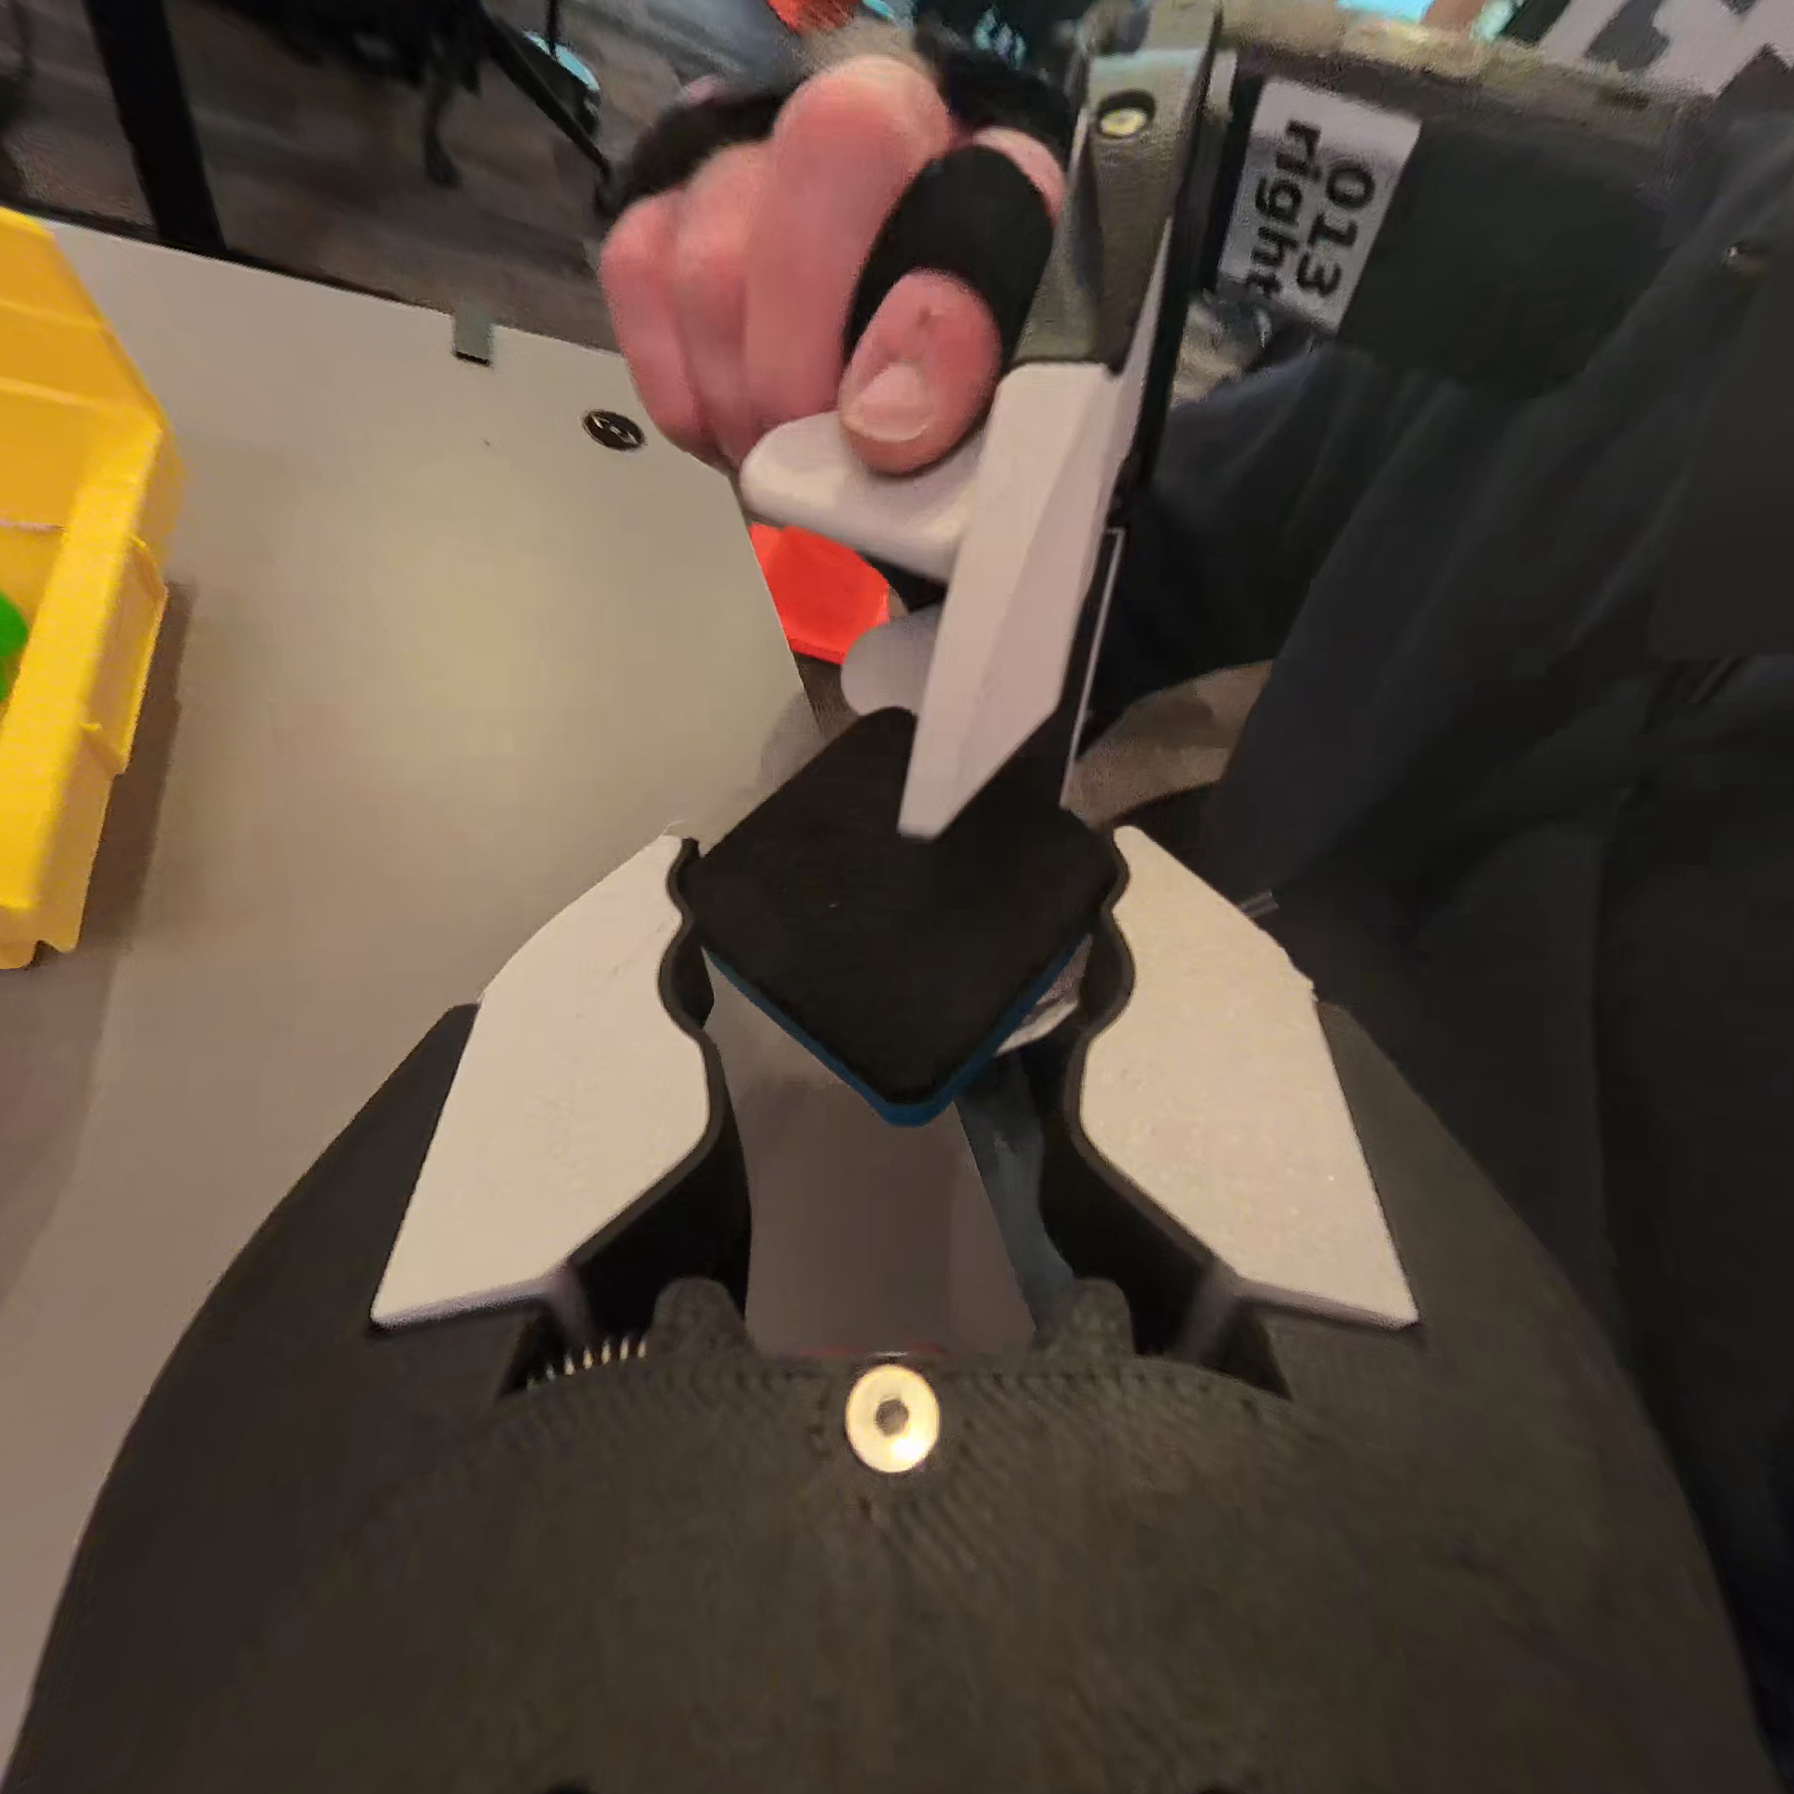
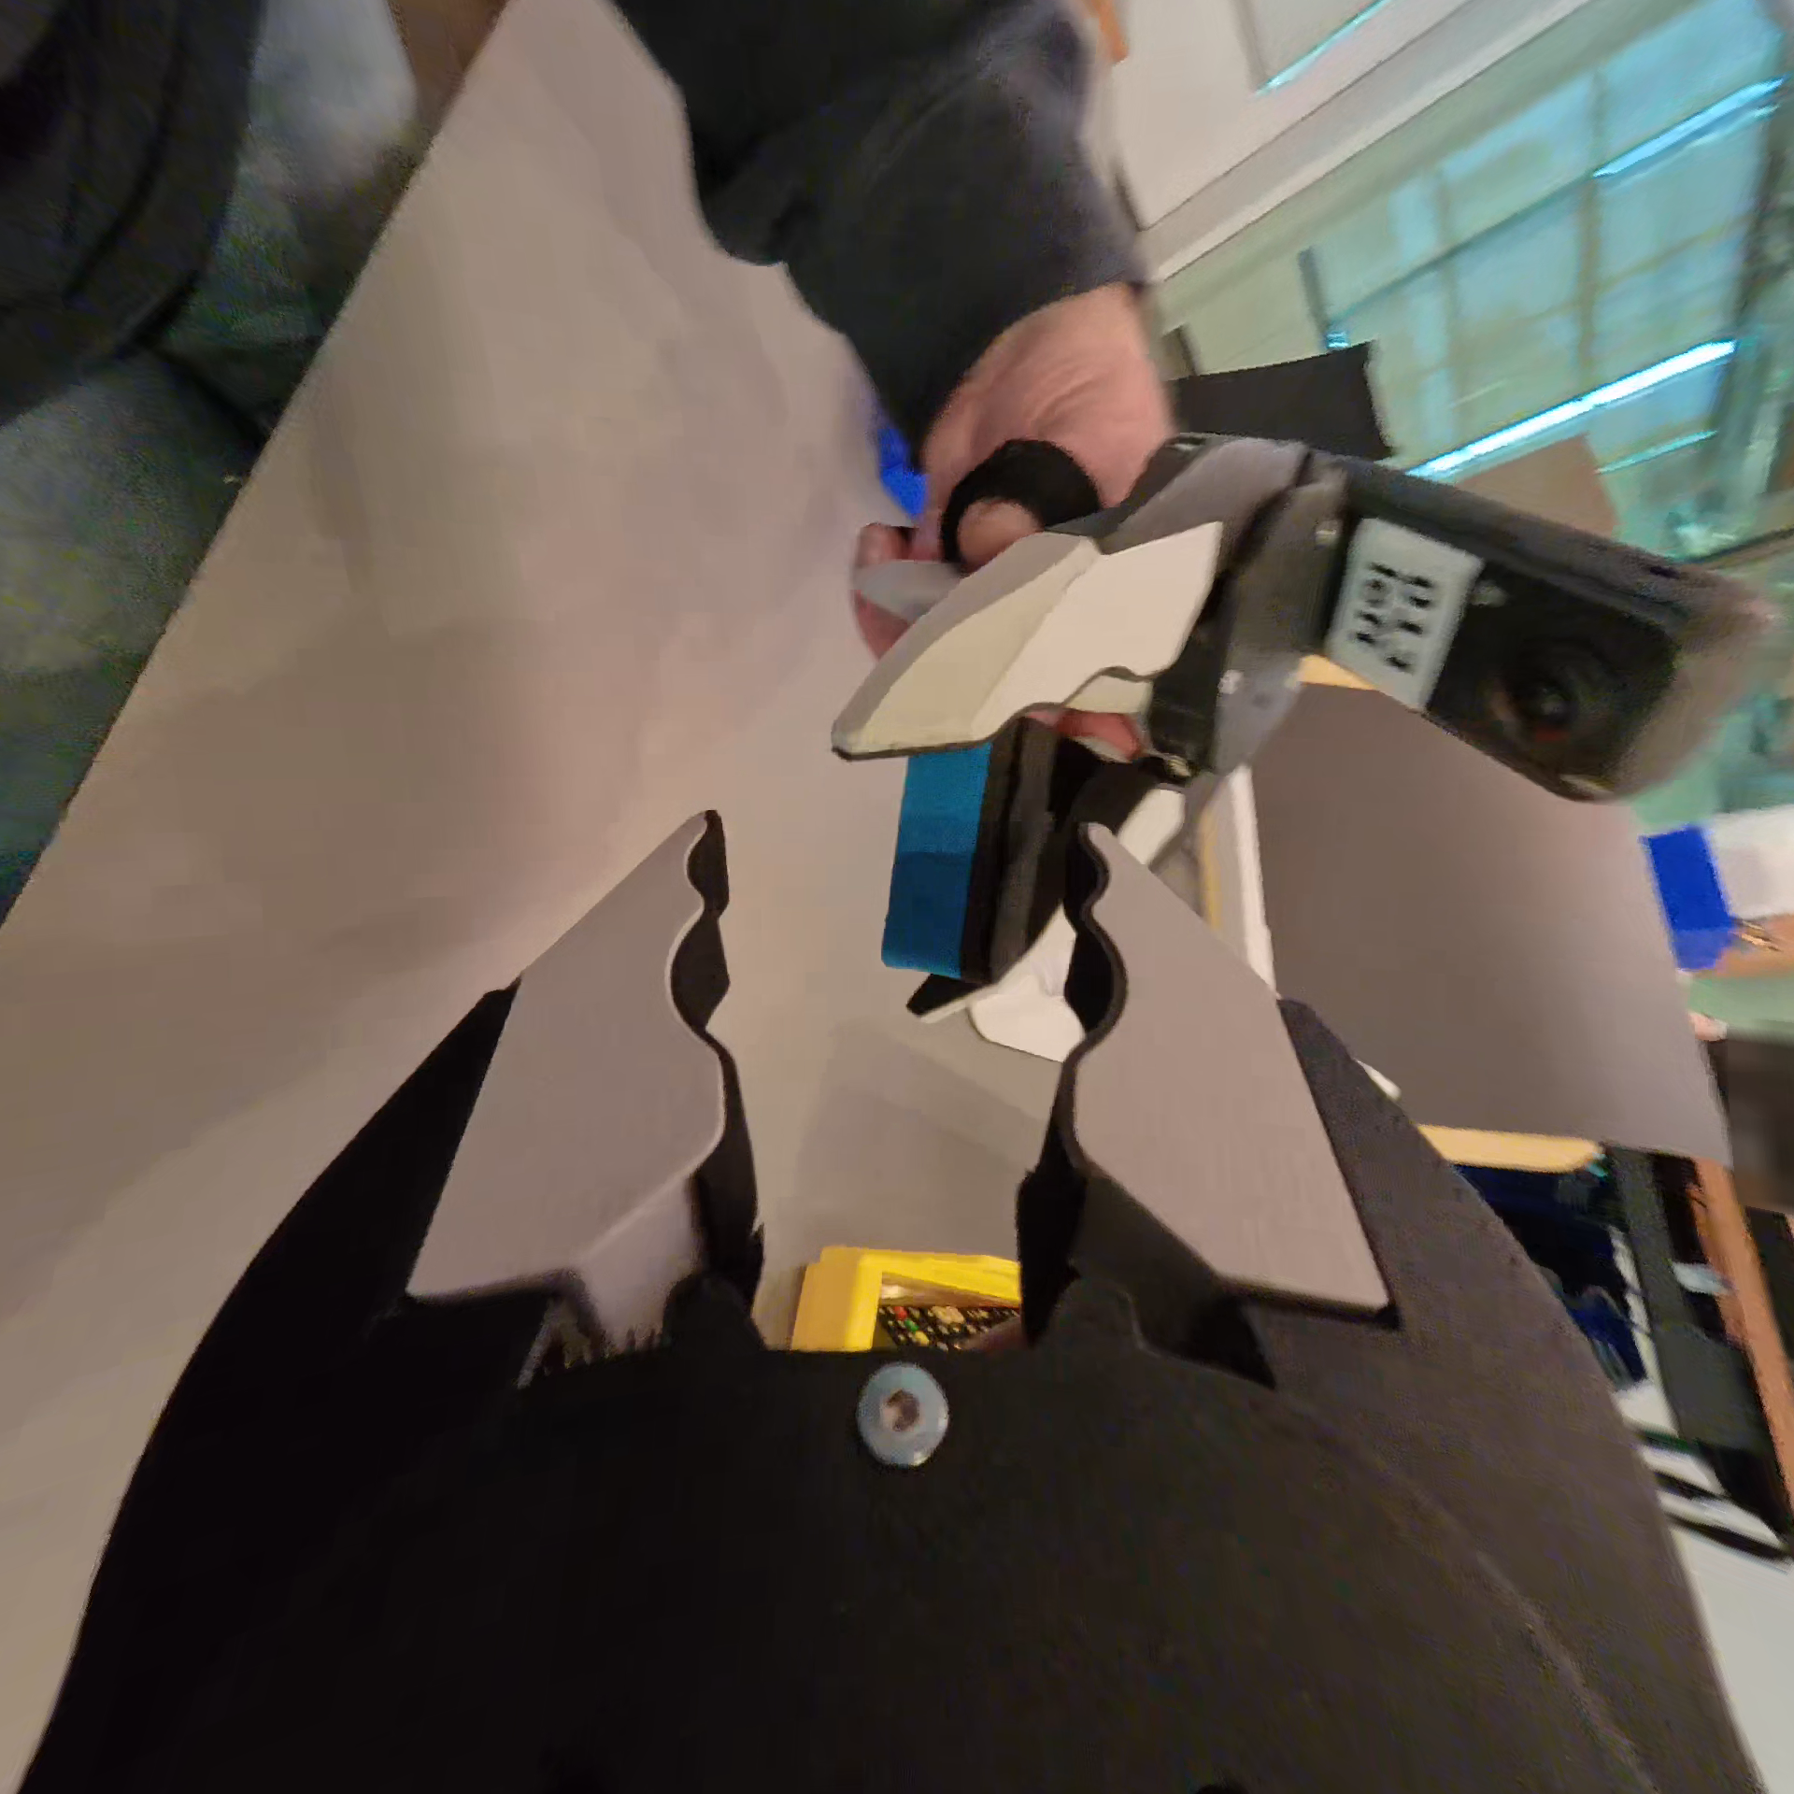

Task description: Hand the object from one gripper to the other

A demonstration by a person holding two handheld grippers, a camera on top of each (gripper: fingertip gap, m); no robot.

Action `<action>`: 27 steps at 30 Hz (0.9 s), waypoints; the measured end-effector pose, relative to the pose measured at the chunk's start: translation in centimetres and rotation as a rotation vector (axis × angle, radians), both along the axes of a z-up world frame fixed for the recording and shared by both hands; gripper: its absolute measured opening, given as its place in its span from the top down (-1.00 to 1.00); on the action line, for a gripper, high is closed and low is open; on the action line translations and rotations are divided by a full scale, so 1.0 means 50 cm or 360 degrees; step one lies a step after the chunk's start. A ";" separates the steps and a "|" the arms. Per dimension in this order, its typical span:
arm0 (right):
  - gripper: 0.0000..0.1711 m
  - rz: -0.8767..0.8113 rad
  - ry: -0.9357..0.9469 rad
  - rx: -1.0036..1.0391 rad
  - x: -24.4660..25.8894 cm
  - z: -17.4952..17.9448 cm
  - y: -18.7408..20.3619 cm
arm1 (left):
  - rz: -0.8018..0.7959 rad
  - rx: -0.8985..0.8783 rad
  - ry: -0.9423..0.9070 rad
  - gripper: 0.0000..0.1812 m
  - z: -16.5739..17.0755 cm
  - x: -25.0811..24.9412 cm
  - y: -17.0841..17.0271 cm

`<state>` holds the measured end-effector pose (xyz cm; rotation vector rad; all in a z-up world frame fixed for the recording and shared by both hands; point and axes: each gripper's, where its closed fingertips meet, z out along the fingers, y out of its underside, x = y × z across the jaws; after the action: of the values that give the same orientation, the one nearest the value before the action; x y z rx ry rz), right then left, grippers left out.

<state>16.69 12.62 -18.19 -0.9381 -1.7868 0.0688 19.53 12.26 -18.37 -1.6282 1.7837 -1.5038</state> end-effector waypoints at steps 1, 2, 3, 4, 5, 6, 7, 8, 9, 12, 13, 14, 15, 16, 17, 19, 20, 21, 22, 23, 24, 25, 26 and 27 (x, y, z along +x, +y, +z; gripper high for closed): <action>0.18 0.0040 -0.0056 -0.0048 -0.003 -0.008 -0.005 | -0.0044 0.0036 0.0042 0.17 -0.004 -0.002 -0.004; 0.13 0.0081 -0.0099 -0.0091 -0.006 -0.012 -0.010 | -0.0098 0.0072 0.0091 0.17 -0.010 -0.005 -0.009; 0.07 0.0130 -0.0134 -0.0141 -0.010 -0.014 -0.019 | -0.0154 0.0098 0.0136 0.17 -0.016 -0.008 -0.016; 0.02 0.0178 -0.0164 -0.0189 -0.015 -0.015 -0.027 | -0.0204 0.0121 0.0186 0.16 -0.023 -0.011 -0.021; -0.02 0.0226 -0.0185 -0.0214 -0.020 -0.014 -0.033 | -0.0246 0.0148 0.0226 0.16 -0.029 -0.012 -0.025; -0.07 0.0268 -0.0200 -0.0228 -0.025 -0.014 -0.037 | -0.0288 0.0164 0.0254 0.17 -0.033 -0.012 -0.030; -0.10 0.0296 -0.0228 -0.0260 -0.028 -0.017 -0.040 | -0.0323 0.0179 0.0285 0.17 -0.036 -0.012 -0.034; -0.09 0.0311 -0.0274 -0.0287 -0.028 -0.025 -0.039 | -0.0352 0.0204 0.0312 0.16 -0.039 -0.012 -0.035; -0.08 0.0311 -0.0325 -0.0297 -0.026 -0.034 -0.035 | -0.0373 0.0217 0.0328 0.16 -0.040 -0.011 -0.036; 0.02 0.0304 -0.0388 -0.0323 -0.027 -0.047 -0.027 | -0.0449 0.0242 0.0370 0.16 -0.043 -0.013 -0.042; 0.07 0.0306 -0.0394 -0.0323 -0.028 -0.048 -0.027 | -0.0470 0.0254 0.0392 0.17 -0.047 -0.015 -0.044; 0.14 0.0308 -0.0400 -0.0326 -0.028 -0.049 -0.027 | -0.0493 0.0268 0.0420 0.17 -0.052 -0.017 -0.047; 0.21 0.0315 -0.0411 -0.0344 -0.028 -0.051 -0.030 | -0.0514 0.0282 0.0448 0.17 -0.059 -0.019 -0.050; 0.22 0.0326 -0.0424 -0.0367 -0.028 -0.055 -0.033 | -0.0535 0.0289 0.0469 0.17 -0.064 -0.020 -0.054; 0.21 0.0328 -0.0435 -0.0381 -0.029 -0.059 -0.034 | -0.0552 0.0295 0.0484 0.17 -0.068 -0.021 -0.058; 0.19 0.0320 -0.0458 -0.0388 -0.030 -0.068 -0.033 | -0.0569 0.0330 0.0514 0.17 -0.075 -0.022 -0.056; 0.19 0.0328 -0.0466 -0.0401 -0.030 -0.071 -0.036 | -0.0583 0.0343 0.0530 0.17 -0.078 -0.024 -0.057; 0.19 0.0331 -0.0478 -0.0408 -0.030 -0.072 -0.038 | -0.0603 0.0346 0.0541 0.17 -0.081 -0.025 -0.060; 0.18 0.0331 -0.0491 -0.0405 -0.029 -0.075 -0.039 | -0.0615 0.0350 0.0549 0.17 -0.082 -0.025 -0.061; 0.18 0.0328 -0.0505 -0.0405 -0.029 -0.078 -0.040 | -0.0627 0.0365 0.0565 0.17 -0.084 -0.025 -0.062; 0.18 0.0320 -0.0524 -0.0405 -0.028 -0.082 -0.039 | -0.0643 0.0387 0.0584 0.17 -0.088 -0.027 -0.062; 0.18 0.0313 -0.0540 -0.0402 -0.027 -0.084 -0.039 | -0.0655 0.0402 0.0609 0.17 -0.092 -0.029 -0.061; 0.19 0.0315 -0.0546 -0.0401 -0.026 -0.085 -0.040 | -0.0661 0.0403 0.0616 0.17 -0.094 -0.028 -0.061; 0.19 0.0321 -0.0545 -0.0396 -0.026 -0.085 -0.042 | -0.0672 0.0395 0.0618 0.17 -0.095 -0.029 -0.063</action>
<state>15.41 10.55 -22.45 -0.9851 -2.2257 0.2780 18.09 9.12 -23.12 -1.5615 2.5404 -1.0934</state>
